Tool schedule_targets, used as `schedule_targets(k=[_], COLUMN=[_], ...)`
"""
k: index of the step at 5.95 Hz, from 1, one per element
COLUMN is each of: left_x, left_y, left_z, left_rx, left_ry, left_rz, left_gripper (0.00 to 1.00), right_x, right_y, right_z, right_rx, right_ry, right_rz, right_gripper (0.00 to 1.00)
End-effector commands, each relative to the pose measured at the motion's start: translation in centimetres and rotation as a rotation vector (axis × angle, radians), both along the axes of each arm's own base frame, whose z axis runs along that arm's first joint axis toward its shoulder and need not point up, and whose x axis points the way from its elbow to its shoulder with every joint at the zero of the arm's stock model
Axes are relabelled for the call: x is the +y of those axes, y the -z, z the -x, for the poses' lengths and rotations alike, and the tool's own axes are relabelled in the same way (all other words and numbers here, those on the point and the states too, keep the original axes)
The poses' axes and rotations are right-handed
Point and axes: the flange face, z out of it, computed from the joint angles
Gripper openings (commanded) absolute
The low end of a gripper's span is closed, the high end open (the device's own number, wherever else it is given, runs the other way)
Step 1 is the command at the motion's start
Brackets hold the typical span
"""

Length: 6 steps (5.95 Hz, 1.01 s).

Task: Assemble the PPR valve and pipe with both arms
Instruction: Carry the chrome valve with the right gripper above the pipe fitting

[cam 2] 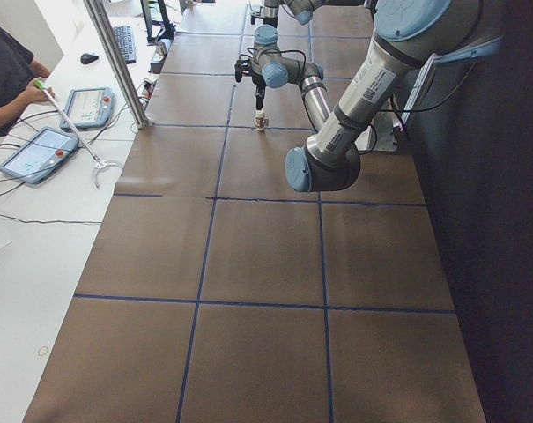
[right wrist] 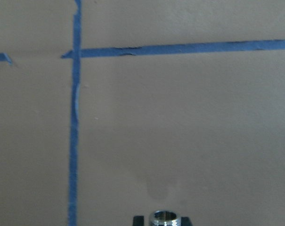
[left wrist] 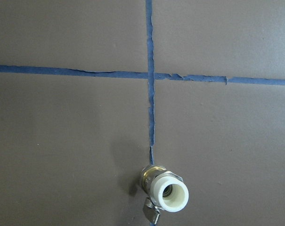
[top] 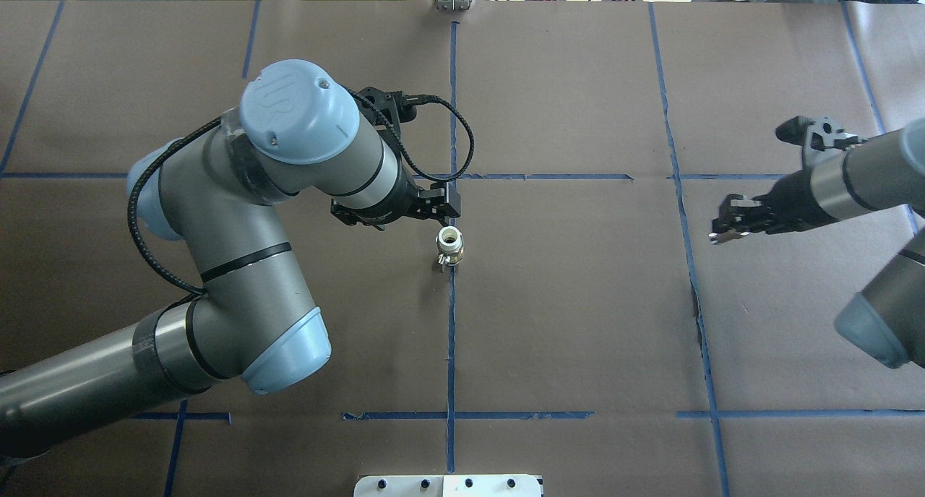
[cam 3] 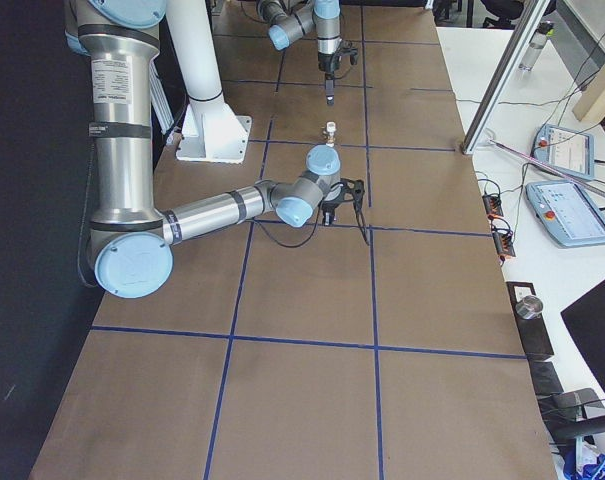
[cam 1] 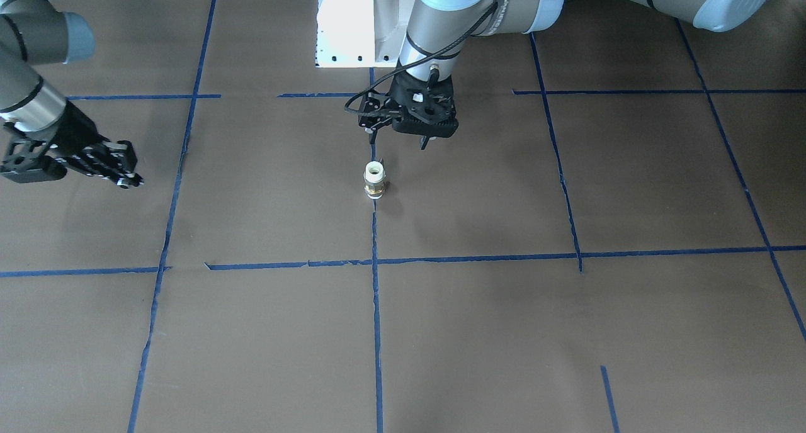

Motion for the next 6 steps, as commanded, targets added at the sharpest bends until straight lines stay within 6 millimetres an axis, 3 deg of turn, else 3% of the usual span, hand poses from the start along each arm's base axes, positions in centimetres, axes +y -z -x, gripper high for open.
schedule_targets(k=[1, 2, 3, 4, 5, 6], left_x=[0.2, 0.6, 0.6, 0.8, 1.2, 1.2], left_y=[-1.6, -3.2, -4.5, -6.4, -7.1, -7.2], left_z=[1.9, 3.2, 4.1, 4.6, 5.1, 5.1], left_rx=[-0.004, -0.014, -0.026, -0.047, -0.048, -0.046], left_ry=[0.013, 0.019, 0.028, 0.029, 0.029, 0.031], left_rz=[0.001, 0.007, 0.014, 0.028, 0.028, 0.026], left_gripper=[0.93, 0.93, 0.93, 0.93, 0.93, 0.93], right_x=[-0.8, -0.4, 0.1, -0.2, -0.4, -0.2], right_y=[13.8, 20.2, 25.0, 28.0, 29.3, 29.1], right_z=[9.3, 13.8, 16.6, 18.8, 20.2, 21.5], right_rx=[-0.11, -0.076, -0.032, -0.05, -0.053, -0.038], right_ry=[-0.051, -0.077, -0.09, -0.108, -0.108, -0.117], right_rz=[0.147, 0.176, 0.182, 0.226, 0.234, 0.247], right_gripper=[0.0, 0.0, 0.0, 0.0, 0.0, 0.0])
